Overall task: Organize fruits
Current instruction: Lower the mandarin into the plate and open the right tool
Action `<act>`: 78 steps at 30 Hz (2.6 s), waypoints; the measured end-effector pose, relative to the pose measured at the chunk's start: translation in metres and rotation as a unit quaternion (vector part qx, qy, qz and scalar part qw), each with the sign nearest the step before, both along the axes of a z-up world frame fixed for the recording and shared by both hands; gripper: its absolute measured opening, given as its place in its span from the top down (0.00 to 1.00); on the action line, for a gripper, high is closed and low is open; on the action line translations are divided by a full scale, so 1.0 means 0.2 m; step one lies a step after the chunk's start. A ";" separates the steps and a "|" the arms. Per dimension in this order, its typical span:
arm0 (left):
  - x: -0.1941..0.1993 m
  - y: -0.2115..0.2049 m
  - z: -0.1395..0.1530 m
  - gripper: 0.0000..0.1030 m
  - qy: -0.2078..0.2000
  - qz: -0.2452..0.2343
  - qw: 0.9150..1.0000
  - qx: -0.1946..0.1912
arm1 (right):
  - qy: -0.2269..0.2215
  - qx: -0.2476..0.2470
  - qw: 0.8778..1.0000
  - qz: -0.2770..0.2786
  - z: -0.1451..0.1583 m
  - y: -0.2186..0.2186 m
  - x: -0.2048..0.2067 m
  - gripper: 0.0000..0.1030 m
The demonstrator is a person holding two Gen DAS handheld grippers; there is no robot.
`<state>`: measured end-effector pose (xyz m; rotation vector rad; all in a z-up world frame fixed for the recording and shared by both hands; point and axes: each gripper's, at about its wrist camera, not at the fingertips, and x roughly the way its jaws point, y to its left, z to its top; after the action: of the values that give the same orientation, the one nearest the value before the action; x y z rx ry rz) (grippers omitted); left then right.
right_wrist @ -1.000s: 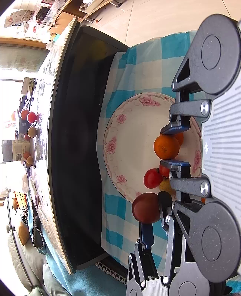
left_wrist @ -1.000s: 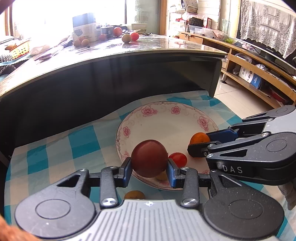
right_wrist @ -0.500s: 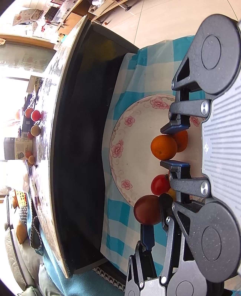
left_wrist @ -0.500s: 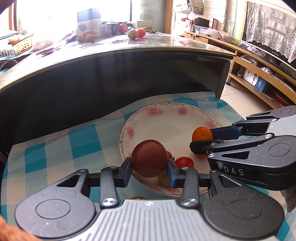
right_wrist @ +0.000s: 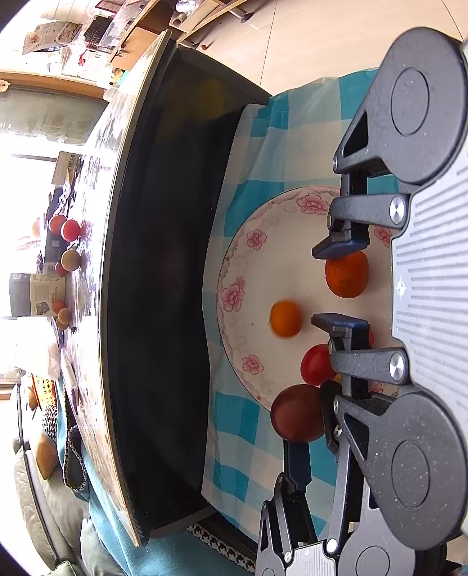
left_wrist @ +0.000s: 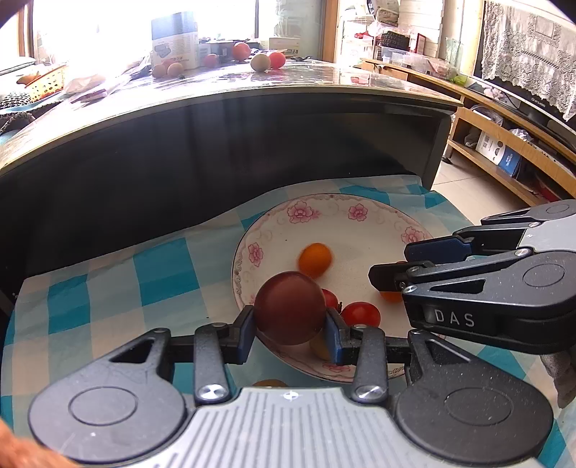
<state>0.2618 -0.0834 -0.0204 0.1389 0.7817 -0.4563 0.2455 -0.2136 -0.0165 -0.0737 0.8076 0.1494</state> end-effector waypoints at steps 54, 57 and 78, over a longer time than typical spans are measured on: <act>-0.07 0.05 0.13 0.53 -0.025 -0.001 1.000 -0.007 | -0.007 -0.003 1.000 -0.014 0.07 -0.03 -0.05 0.63; -0.09 0.06 0.15 0.53 -0.026 0.001 1.000 -0.008 | -0.007 -0.003 1.000 -0.015 0.08 -0.04 -0.06 0.63; -0.37 0.18 0.24 0.53 -0.019 0.013 0.999 -0.022 | -0.003 0.017 1.000 -0.015 0.15 -0.02 -0.31 0.62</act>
<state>0.1878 -0.0483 0.0269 0.0957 0.7351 -0.4440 0.1838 -0.2182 0.0125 -0.0288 0.8002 0.1345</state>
